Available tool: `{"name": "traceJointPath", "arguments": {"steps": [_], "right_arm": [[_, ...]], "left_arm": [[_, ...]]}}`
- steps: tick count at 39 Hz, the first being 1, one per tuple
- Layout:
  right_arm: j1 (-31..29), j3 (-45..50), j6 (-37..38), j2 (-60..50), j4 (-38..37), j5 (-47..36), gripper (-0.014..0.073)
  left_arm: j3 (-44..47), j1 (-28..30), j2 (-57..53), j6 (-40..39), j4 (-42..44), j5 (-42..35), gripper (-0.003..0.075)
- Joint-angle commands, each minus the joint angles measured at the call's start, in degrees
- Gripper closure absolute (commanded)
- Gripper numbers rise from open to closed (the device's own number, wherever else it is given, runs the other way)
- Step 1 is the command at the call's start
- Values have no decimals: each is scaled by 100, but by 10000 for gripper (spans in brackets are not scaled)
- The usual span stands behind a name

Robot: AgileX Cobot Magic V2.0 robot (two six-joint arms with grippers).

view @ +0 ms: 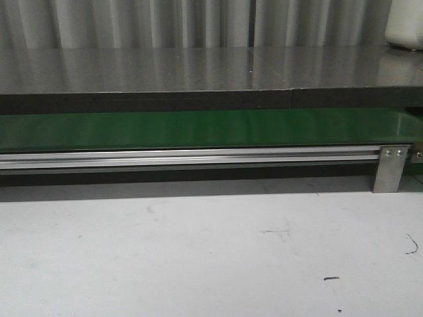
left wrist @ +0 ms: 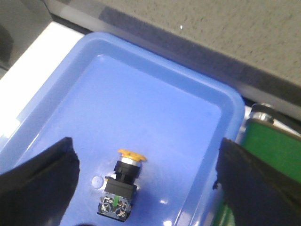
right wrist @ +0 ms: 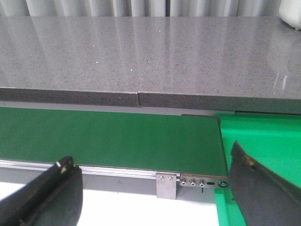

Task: Move button from left to right

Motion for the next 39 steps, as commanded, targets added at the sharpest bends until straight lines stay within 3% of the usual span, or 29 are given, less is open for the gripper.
{"name": "traceJointPath", "arguments": {"steps": [1,16,32,35,39], "right_arm": [[-7,-213,-13,55,29,-507,-52],[-7,-213,-13,55,29,-507,-52],[-7,-213,-13,55,29,-507,-52],[-7,-213,-13,55,29,-507,-52],[-7,-213,-13,55,29,-507,-52]], "left_arm": [[-377,2,179,18,231,112,154],[-1263,2,1810,18,586,1655,155],[-1471,2,2379,73,846,1809,164],[-1471,2,2379,86,846,1820,232],[-1471,2,2379,96,846,1853,405]]}}
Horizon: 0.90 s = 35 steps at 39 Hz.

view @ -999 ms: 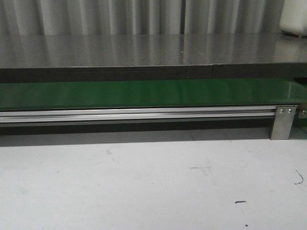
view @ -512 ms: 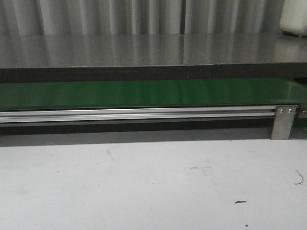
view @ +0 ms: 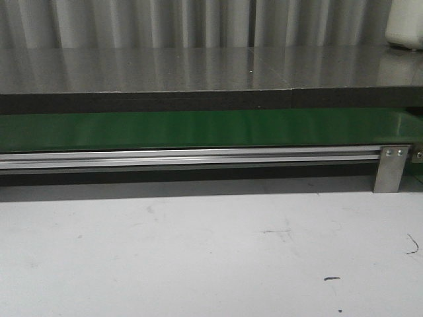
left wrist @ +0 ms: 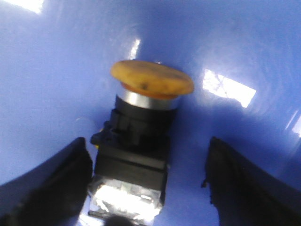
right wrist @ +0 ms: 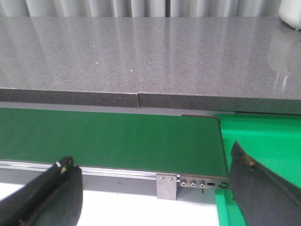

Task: Move button from left to right
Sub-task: 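Lift the button with the left gripper and place it on the belt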

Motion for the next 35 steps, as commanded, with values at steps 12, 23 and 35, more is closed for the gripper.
{"name": "traceJointPath", "arguments": {"steps": [12,23,35], "right_arm": [[-7,-213,-22,55,29,-495,-52],[-7,-213,-22,55,29,-495,-52],[-7,-213,-22,55,29,-495,-52]], "left_arm": [[-172,4,-545,50,138,6,690],[-172,-186,-1605,182,-808,-594,690],[-172,-1316,-1973,311,-867,90,690]]}}
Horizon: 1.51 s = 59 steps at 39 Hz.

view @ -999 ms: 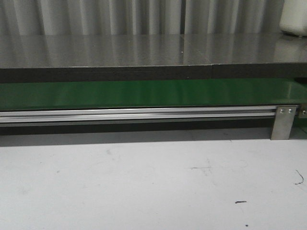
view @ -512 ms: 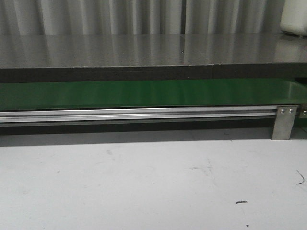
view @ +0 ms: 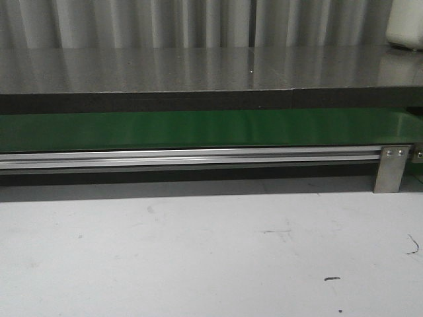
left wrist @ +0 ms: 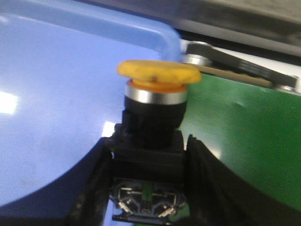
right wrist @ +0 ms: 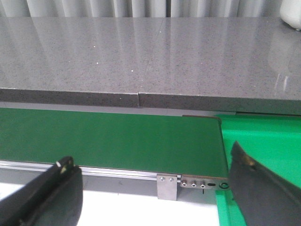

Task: Move button from left to right

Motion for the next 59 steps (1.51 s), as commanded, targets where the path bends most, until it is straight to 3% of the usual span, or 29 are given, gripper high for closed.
{"name": "traceJointPath", "arguments": {"steps": [1,17,40,46,52,59], "right_arm": [[-7,-213,-22,55,29,-485,-52],[-7,-213,-22,55,29,-485,-52],[-7,-213,-22,55,29,-485,-52],[-7,-213,-22,55,29,-485,-52],[-7,-213,-22,55,29,-485,-52],[-7,-213,-22,55,29,-485,-52]], "left_arm": [[-155,-251,-319,-25,-28,254,690],[-155,-473,43,33,-28,619,675],[-155,-735,133,43,-79,577,152],[-244,-809,-90,221,-317,612,157],[-382,-872,-552,701,-1231,627,157],[-382,-859,-773,727,-1256,764,159]]}}
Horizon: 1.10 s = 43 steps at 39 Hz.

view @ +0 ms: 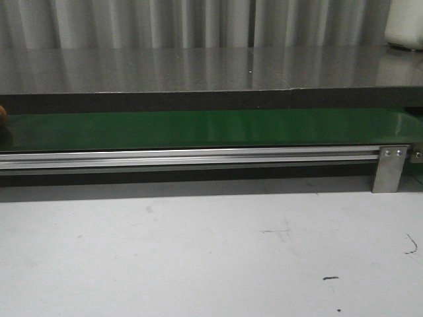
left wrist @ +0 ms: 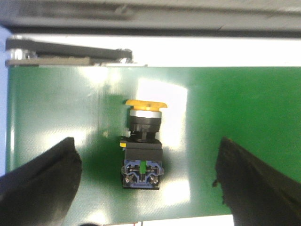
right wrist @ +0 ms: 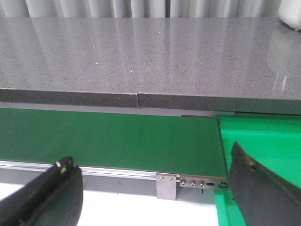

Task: Move button from left to right

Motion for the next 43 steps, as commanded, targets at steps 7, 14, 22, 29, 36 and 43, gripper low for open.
{"name": "traceJointPath", "arguments": {"steps": [7,14,22,29,36,43], "right_arm": [[-7,-213,-22,55,29,-485,-52],[-7,-213,-22,55,29,-485,-52],[-7,-213,-22,55,29,-485,-52],[-7,-213,-22,55,29,-485,-52],[-7,-213,-22,55,29,-485,-52],[-7,-213,-22,55,29,-485,-52]], "left_arm": [[-169,-23,-463,87,-142,410,490],[-55,-33,-745,99,-142,397,741],[704,-76,-1673,99,-142,-380,741],[2313,-213,-2917,99,-98,-1802,741],[4086,-387,-4257,99,-216,-3203,741],[5642,-550,-5764,99,-293,-4107,741]]}}
